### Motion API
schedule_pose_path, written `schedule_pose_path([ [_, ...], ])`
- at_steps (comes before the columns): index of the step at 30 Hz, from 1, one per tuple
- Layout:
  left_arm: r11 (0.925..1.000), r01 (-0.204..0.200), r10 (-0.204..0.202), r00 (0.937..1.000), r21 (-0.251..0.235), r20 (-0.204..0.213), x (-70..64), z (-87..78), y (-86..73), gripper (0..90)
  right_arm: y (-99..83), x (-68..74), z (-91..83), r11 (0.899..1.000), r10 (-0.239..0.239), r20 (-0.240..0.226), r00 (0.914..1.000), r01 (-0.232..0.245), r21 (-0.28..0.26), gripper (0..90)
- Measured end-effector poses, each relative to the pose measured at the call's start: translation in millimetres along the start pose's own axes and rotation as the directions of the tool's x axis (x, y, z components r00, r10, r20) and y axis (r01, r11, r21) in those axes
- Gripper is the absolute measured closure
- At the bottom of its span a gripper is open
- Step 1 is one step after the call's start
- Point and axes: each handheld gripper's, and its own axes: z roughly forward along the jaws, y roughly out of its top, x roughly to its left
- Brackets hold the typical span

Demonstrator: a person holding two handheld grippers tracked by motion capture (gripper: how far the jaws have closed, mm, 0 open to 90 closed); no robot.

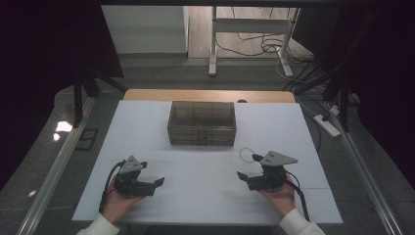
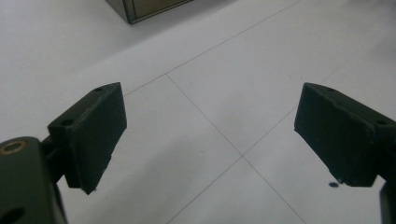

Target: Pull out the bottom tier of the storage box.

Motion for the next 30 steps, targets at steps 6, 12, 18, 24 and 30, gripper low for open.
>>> schedule_pose_path([
  [6,1.0000,0.000,0.000,1.0000,0.001,0.001,0.5,0.4,-0.1,10.0,3.7,6.6,9.3,1.000,-0.013,-0.019,0.9997,0.013,0.008,13.5],
  [12,1.0000,-0.001,0.001,1.0000,0.003,0.000,0.6,0.8,-0.1,10.0,6.6,12.6,18.6,1.000,-0.018,-0.024,0.9995,0.018,0.017,13.5],
  [18,1.0000,-0.001,0.001,1.0000,0.002,-0.001,1.2,0.4,-0.6,10.0,10.6,19.0,27.4,0.999,-0.028,-0.040,0.9988,0.029,0.019,14.0],
  [24,1.0000,-0.004,0.004,1.0000,0.003,-0.001,1.2,0.6,-0.6,10.0,11.8,24.9,33.8,0.999,-0.031,-0.052,0.9982,0.032,0.023,14.0],
  [30,1.0000,-0.003,0.003,1.0000,0.005,0.000,1.3,1.2,-0.6,10.0,13.4,30.2,39.8,0.999,-0.043,-0.063,0.9971,0.045,0.030,14.1],
])
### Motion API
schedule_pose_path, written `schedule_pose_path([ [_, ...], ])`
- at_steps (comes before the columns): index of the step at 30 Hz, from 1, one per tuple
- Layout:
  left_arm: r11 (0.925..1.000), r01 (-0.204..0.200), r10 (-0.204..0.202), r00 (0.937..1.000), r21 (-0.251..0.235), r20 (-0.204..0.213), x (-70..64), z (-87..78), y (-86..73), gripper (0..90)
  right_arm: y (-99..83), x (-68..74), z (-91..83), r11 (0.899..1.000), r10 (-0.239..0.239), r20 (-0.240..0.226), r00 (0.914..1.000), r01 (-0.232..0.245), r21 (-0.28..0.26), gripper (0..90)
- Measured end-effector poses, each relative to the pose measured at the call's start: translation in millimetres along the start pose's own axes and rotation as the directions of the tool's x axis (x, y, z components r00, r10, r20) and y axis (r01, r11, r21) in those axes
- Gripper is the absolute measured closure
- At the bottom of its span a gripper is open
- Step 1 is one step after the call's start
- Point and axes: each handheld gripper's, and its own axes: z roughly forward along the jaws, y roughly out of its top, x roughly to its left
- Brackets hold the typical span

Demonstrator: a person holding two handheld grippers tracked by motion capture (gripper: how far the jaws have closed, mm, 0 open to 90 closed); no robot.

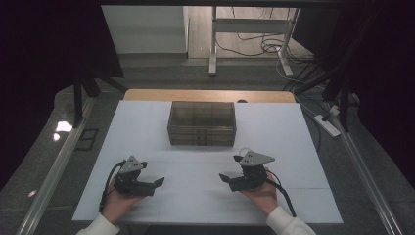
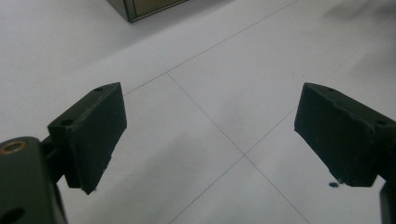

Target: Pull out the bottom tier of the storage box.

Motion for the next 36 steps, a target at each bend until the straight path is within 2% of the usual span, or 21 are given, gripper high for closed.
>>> schedule_pose_path([
  [10,1.0000,0.001,-0.001,1.0000,0.000,0.002,0.2,0.2,-0.4,10.0,1.9,7.1,11.0,1.000,-0.020,-0.017,0.9997,0.020,0.020,14.5],
  [23,1.0000,-0.001,0.001,1.0000,0.006,0.004,0.1,0.9,-0.6,10.0,4.1,10.8,20.7,0.999,-0.031,-0.012,0.9994,0.032,0.042,14.8],
  [30,1.0000,-0.001,0.001,1.0000,0.007,0.005,-0.4,1.4,-0.8,10.0,6.1,13.8,24.9,0.994,-0.092,0.025,0.9954,0.091,0.068,15.5],
  [36,1.0000,0.000,0.000,1.0000,0.009,0.004,-0.2,1.9,-0.9,10.0,8.6,17.3,29.3,0.988,-0.131,0.037,0.9907,0.128,0.087,18.0],
])
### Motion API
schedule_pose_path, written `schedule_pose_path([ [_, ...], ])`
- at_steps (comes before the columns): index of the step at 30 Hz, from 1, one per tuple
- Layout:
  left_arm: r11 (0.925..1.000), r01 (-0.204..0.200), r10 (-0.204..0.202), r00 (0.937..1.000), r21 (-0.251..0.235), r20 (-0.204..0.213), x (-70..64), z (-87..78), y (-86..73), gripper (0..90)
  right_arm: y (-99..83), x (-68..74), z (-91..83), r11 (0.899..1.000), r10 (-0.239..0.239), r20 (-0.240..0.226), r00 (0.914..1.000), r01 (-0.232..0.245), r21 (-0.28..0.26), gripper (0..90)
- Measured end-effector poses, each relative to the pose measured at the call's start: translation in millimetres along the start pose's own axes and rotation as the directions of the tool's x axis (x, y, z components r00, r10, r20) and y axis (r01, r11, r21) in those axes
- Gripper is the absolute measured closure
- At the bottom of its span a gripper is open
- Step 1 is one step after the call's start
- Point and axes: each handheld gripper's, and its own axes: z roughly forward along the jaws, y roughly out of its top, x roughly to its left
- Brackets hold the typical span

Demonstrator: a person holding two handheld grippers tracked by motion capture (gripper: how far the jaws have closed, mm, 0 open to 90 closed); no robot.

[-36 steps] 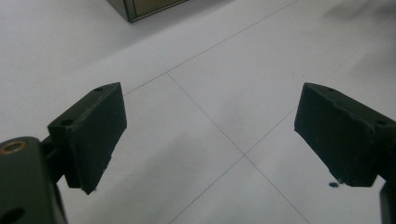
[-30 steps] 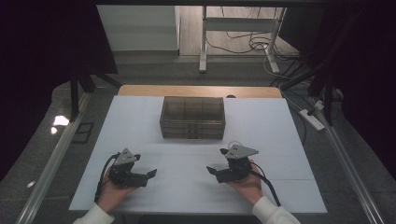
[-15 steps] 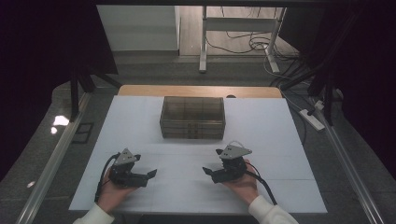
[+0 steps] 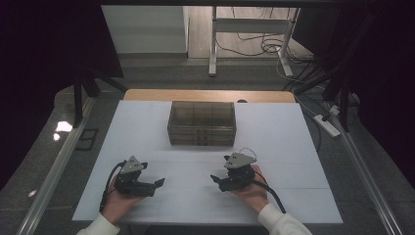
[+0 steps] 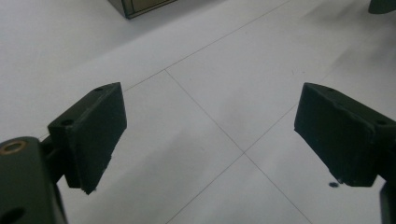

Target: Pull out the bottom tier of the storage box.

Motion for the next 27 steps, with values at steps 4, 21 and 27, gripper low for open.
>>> schedule_pose_path([
  [4,1.0000,-0.002,0.002,1.0000,0.000,-0.001,-0.2,-0.2,0.0,10.0,3.9,2.2,5.5,0.999,-0.031,0.022,0.9993,0.031,0.020,18.1],
  [21,1.0000,-0.004,0.004,1.0000,0.004,-0.001,0.2,0.4,-0.3,10.0,12.6,11.3,18.6,0.988,-0.141,0.072,0.9874,0.136,0.068,19.4],
  [27,1.0000,-0.003,0.003,1.0000,0.006,0.000,0.4,0.8,-0.6,10.0,14.0,12.8,23.4,0.983,-0.168,0.086,0.9821,0.161,0.084,19.9],
])
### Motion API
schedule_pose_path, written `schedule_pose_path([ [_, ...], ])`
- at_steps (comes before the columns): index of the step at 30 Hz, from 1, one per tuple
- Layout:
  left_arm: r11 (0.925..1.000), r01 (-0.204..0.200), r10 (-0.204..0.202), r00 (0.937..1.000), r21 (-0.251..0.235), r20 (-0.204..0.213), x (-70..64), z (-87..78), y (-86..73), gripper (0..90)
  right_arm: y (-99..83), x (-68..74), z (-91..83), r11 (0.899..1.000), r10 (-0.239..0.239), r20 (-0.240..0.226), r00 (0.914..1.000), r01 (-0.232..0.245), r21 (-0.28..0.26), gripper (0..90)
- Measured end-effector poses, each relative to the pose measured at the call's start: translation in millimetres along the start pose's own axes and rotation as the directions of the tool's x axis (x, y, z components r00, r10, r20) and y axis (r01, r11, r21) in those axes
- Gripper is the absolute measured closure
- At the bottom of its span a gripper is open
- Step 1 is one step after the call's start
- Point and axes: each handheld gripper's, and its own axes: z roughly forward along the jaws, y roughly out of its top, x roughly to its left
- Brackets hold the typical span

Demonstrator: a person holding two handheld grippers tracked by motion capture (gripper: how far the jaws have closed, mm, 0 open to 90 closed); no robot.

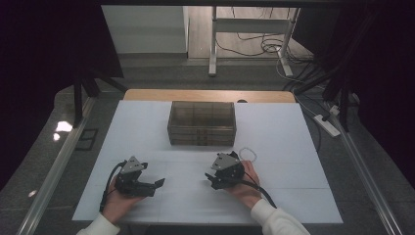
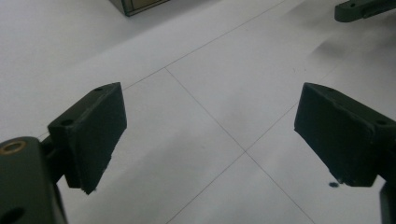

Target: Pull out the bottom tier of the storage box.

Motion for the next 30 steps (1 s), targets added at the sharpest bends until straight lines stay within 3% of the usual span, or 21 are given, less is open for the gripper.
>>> schedule_pose_path([
  [13,1.0000,-0.001,0.001,1.0000,-0.002,-0.002,-0.2,-0.1,0.0,10.0,7.5,3.7,5.4,0.999,-0.053,0.030,0.9981,0.053,0.015,20.9],
  [30,1.0000,-0.007,0.007,1.0000,0.002,0.000,-0.7,0.3,-0.2,10.0,12.9,8.1,14.5,0.989,-0.144,0.084,0.9859,0.141,0.047,22.5],
])
